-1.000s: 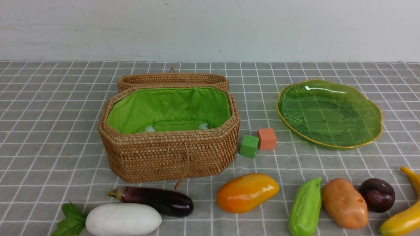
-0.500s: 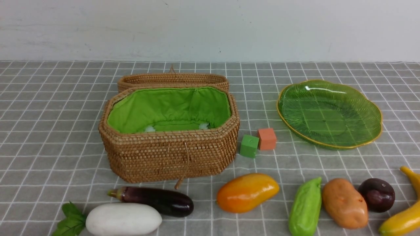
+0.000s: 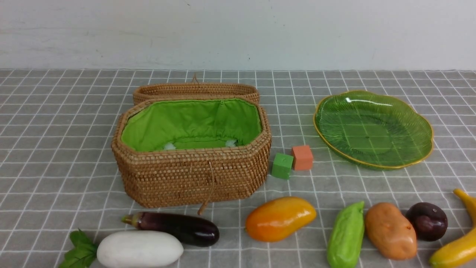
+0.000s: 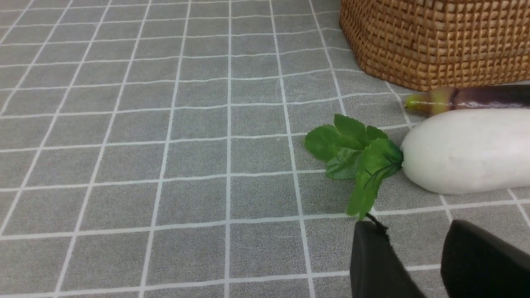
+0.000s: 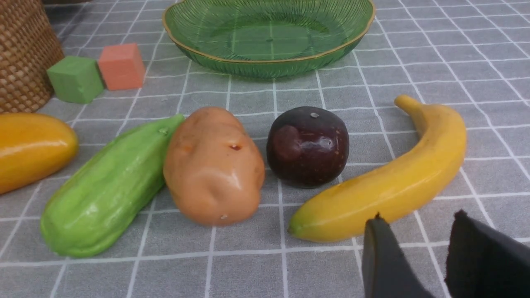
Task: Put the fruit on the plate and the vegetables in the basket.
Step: Take a daikon with your left arm and place it on the basket on the left.
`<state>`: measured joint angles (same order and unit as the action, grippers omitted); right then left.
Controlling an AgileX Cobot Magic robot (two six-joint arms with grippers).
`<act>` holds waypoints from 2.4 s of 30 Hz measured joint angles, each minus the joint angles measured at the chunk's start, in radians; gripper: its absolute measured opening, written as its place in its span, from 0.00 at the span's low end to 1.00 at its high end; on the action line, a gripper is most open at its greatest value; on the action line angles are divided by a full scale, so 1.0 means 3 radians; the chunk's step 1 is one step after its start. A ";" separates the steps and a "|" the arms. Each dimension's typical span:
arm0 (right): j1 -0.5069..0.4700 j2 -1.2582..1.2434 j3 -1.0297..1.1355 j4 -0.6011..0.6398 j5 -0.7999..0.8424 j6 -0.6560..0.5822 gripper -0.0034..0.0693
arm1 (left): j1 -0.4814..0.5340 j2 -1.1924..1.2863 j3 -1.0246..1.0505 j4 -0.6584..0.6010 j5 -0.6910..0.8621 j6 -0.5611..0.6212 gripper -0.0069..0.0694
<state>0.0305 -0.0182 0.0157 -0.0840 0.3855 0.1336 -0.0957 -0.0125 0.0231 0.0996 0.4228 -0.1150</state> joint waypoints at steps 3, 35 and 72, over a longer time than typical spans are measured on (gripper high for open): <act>0.0000 0.0000 0.0000 0.0000 0.0000 0.0000 0.38 | 0.0000 0.0000 0.0003 0.0022 -0.0018 0.0000 0.40; 0.0148 0.0000 0.0000 0.0000 0.0000 0.0000 0.38 | 0.0000 0.0000 0.0027 -0.0657 -0.2308 -0.1239 0.40; 0.0148 0.0000 0.0000 -0.0003 0.0000 0.0000 0.38 | -0.0782 0.2587 -0.2294 -0.0268 0.1217 -0.1995 0.45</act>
<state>0.0749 -0.0182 0.0157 -0.0850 0.3855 0.1336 -0.3304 0.7637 -0.6652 0.0193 0.7879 -0.7135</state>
